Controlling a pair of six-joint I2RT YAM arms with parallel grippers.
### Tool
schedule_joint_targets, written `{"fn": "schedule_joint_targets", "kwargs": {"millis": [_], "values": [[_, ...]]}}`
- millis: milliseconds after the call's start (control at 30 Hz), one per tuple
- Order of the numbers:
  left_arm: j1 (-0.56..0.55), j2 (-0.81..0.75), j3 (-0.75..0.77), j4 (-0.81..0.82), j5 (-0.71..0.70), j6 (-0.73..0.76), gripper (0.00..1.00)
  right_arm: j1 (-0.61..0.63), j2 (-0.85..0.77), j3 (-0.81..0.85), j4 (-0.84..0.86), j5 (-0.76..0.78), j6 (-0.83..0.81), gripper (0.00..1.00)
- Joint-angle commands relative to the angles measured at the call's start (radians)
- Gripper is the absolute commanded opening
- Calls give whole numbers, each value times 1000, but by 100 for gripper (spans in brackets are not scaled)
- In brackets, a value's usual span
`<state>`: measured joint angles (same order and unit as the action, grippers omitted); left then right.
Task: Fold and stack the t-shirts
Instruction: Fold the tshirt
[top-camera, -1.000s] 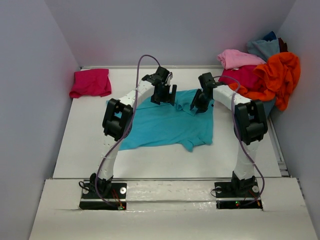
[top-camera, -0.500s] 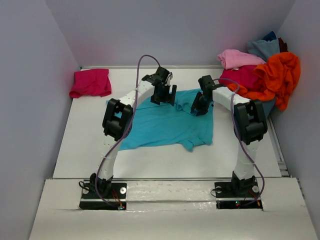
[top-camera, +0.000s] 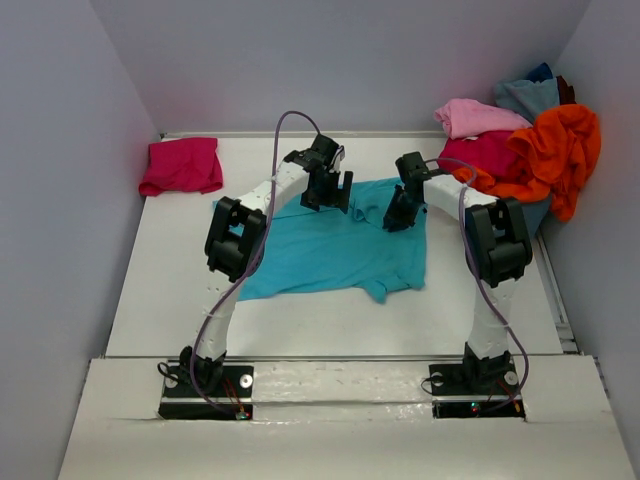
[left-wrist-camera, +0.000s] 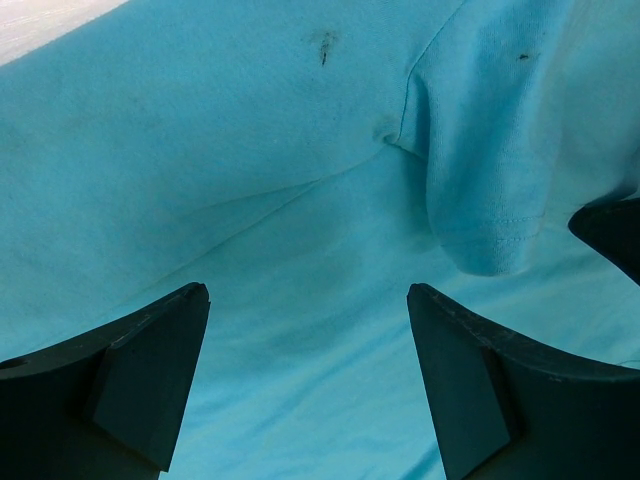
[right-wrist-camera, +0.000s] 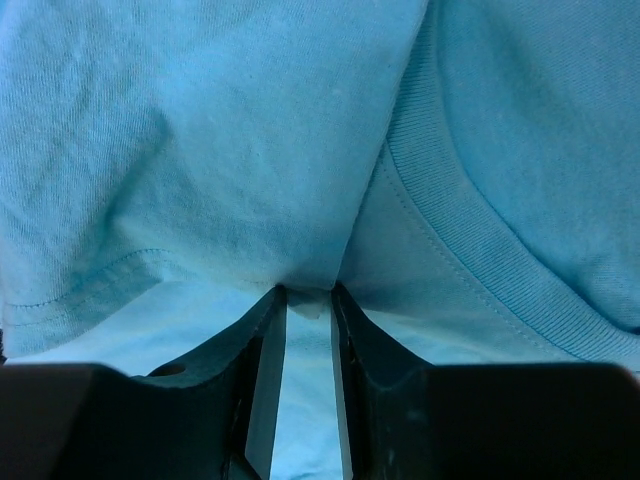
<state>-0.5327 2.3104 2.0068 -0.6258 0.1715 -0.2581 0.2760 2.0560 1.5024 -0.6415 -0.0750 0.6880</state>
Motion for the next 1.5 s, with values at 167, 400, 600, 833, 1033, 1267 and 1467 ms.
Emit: {"fn": "schedule_joint_targets", "kwargs": {"millis": [167,400,600,833,1033,1267,1467], "values": [[0,-77,-13,-8,-10,17,93,-4,4,27,11,24,-13,21],[0,-51,13,-51,-84,-7,92,-4,-22,51,-21,35,-22,19],[19,-31,36,-80,-162,-44,92,-4,-37,84,-56,47,-39,19],[42,35,75,-143,-250,-109,92,-4,-45,102,-81,55,-50,19],[60,61,67,-153,-259,-141,92,-4,-57,107,-95,55,-56,19],[69,102,93,-206,-285,-153,92,-4,-71,102,-99,53,-58,19],[69,101,72,-210,-291,-156,92,-4,-80,94,-103,64,-58,19]]}}
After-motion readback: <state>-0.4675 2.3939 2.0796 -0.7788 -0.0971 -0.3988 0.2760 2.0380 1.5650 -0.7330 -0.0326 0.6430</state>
